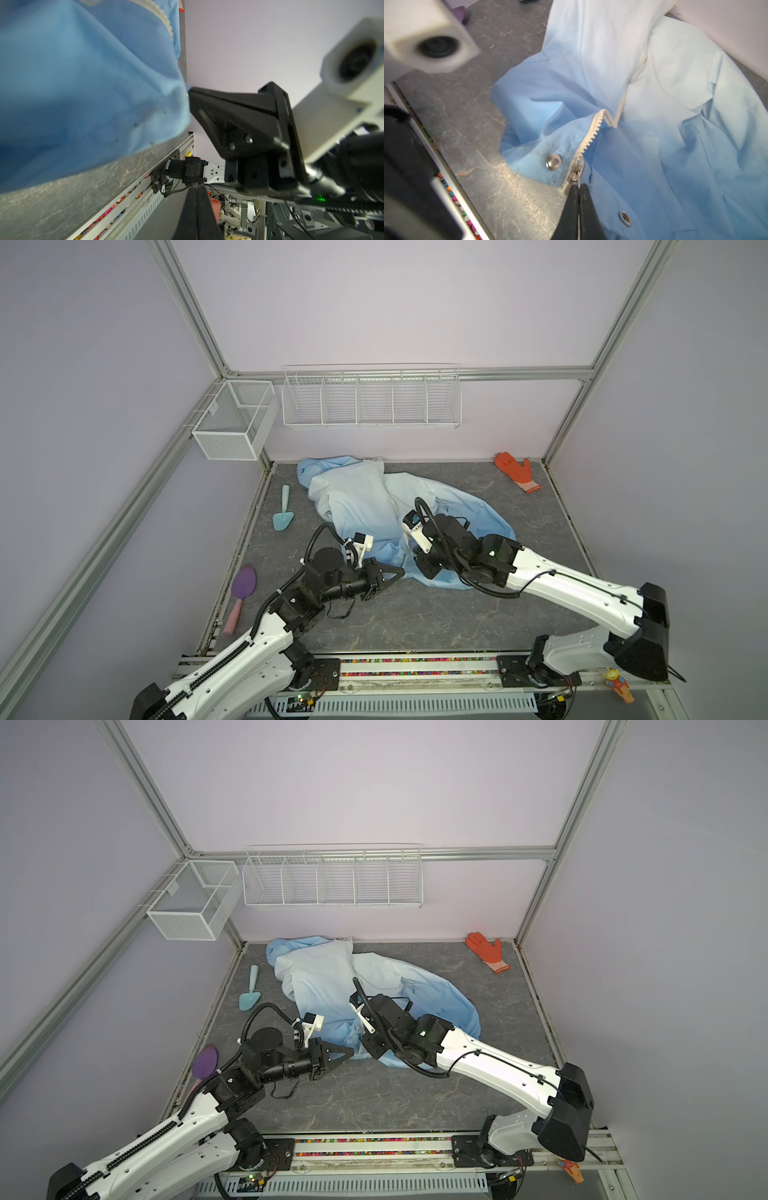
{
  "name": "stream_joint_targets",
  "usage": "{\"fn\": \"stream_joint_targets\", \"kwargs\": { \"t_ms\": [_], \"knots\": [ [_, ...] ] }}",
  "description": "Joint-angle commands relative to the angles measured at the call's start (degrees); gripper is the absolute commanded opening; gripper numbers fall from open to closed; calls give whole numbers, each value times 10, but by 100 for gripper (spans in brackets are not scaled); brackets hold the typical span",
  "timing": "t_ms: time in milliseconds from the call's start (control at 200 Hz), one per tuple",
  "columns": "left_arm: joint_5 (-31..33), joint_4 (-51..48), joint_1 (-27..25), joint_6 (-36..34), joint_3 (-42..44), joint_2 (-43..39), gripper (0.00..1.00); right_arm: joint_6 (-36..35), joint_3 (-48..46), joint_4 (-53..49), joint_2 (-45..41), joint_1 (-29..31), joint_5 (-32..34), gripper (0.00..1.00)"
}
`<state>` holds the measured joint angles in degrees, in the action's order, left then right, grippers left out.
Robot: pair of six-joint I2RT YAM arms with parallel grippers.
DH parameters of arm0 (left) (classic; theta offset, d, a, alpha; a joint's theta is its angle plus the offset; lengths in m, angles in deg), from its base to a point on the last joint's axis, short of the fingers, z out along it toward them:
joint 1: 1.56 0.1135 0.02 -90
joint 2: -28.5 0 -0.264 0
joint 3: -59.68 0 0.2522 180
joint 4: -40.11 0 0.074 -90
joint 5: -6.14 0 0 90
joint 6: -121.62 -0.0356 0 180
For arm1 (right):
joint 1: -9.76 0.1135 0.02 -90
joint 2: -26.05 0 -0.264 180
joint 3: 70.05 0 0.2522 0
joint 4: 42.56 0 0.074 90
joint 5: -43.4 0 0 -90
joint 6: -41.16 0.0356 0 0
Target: Zip up the jacket
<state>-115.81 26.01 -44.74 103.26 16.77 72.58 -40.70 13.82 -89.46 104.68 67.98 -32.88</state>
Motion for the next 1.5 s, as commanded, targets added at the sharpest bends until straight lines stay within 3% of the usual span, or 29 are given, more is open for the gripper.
{"fn": "stream_joint_targets", "kwargs": {
  "t_ms": [0, 155, 255, 435, 550, 735, 890, 985, 1315, 1495],
  "knots": [
    [-14, -3, -2, -14, 11, -5, 0, -11, -13, 7, -30, 2, -25, 7],
    [0, 16, 4, -1, 26, -6, 0, -3, -30, -7, -49, 6, -26, 7],
    [19, 49, 5, 35, 46, -18, 33, 9, -47, 1, -60, 9, -41, 7],
    [59, 51, -11, 91, 50, -63, 57, 30, -62, 11, -64, 21, -46, 7],
    [82, -5, -45, 118, 46, -84, 60, 49, -69, 26, -66, 33, -56, 7],
    [215, -93, -154, 175, 99, -169, 60, 72, -76, 44, -52, 64, -64, 7],
    [336, -182, -232, 232, 143, -294, 62, 99, -95, 74, -35, 85, -86, 7],
    [383, -182, -265, 257, 172, -335, 62, 115, -101, 86, -24, 100, -91, 7],
    [423, -91, -281, 246, 207, -263, 63, 141, -100, 100, 6, 120, -108, 7],
    [446, -52, -282, 226, 216, -269, 61, 145, -106, 98, 8, 120, -108, 7]
  ]
}}
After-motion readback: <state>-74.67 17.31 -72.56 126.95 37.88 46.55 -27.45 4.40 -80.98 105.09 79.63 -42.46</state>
